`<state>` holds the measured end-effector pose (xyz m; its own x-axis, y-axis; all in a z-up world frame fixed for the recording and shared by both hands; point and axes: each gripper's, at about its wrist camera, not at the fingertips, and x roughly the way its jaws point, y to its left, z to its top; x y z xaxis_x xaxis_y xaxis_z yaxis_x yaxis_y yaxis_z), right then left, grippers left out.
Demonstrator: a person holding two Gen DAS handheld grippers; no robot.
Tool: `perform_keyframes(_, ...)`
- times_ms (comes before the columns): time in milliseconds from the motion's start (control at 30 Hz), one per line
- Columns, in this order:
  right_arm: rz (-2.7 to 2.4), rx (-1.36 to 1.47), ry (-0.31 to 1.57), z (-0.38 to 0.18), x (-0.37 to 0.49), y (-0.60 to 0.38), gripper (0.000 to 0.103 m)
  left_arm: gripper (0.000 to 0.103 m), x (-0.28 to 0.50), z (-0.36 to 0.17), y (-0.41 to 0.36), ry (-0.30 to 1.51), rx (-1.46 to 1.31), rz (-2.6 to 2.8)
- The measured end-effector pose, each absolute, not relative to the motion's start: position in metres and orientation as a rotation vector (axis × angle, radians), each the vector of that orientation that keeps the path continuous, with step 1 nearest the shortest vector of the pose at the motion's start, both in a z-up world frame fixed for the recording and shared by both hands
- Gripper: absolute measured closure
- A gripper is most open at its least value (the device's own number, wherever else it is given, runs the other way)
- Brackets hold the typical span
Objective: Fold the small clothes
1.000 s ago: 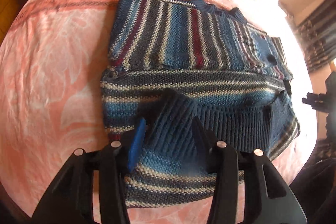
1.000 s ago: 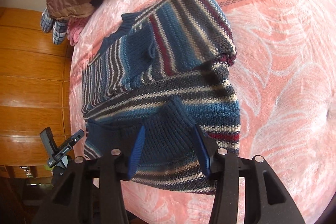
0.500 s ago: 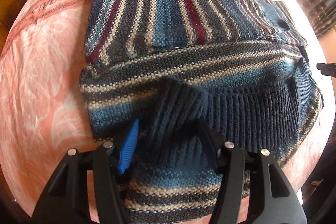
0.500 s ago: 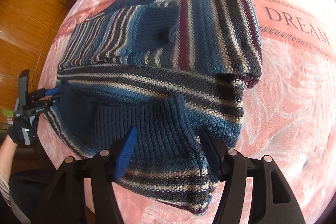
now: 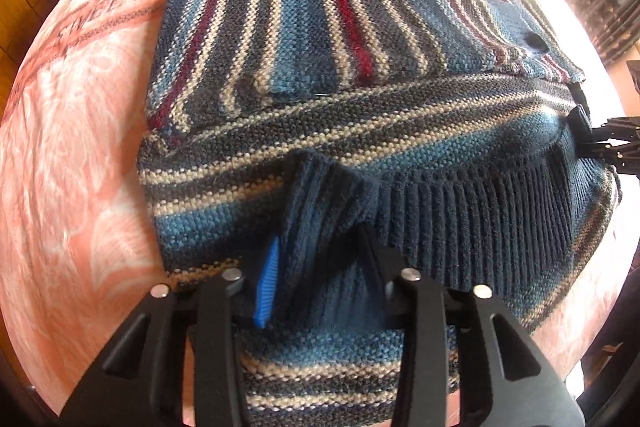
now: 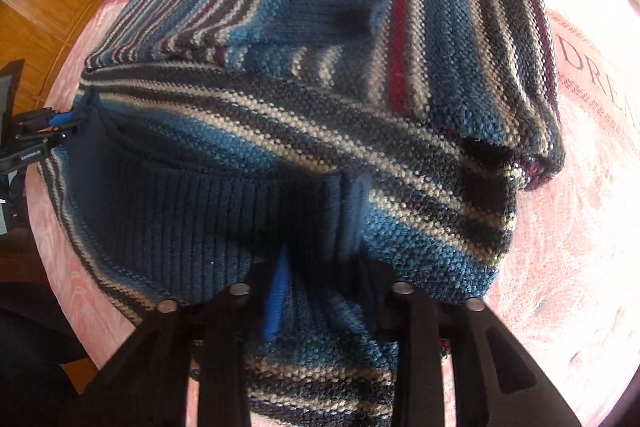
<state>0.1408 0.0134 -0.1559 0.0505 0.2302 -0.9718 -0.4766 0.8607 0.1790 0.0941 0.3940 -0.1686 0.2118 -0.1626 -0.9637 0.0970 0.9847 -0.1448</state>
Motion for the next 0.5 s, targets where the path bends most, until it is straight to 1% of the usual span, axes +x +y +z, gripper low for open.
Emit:
perform_keyframes(67,0.563,-0.186,1.401,-0.145,0.140,0.013,0.092,0.092,0.094,-0.165,0.396,1.338,-0.079,-0.189)
perform_keyframes(167,0.595,-0.081,1.377,-0.130,0.143,0.002,0.092,0.092,0.089,-0.157,0.405,1.312,-0.111,-0.213)
perform_keyframes(367,0.618,0.076,1.330,-0.106,0.150,-0.031,0.092,0.093,0.078,-0.119,0.422,1.200,-0.213,-0.264)
perform_keyframes(500,0.617,0.193,1.275,-0.080,0.158,-0.052,0.092,0.093,0.085,-0.089,0.428,1.101,-0.284,-0.267)
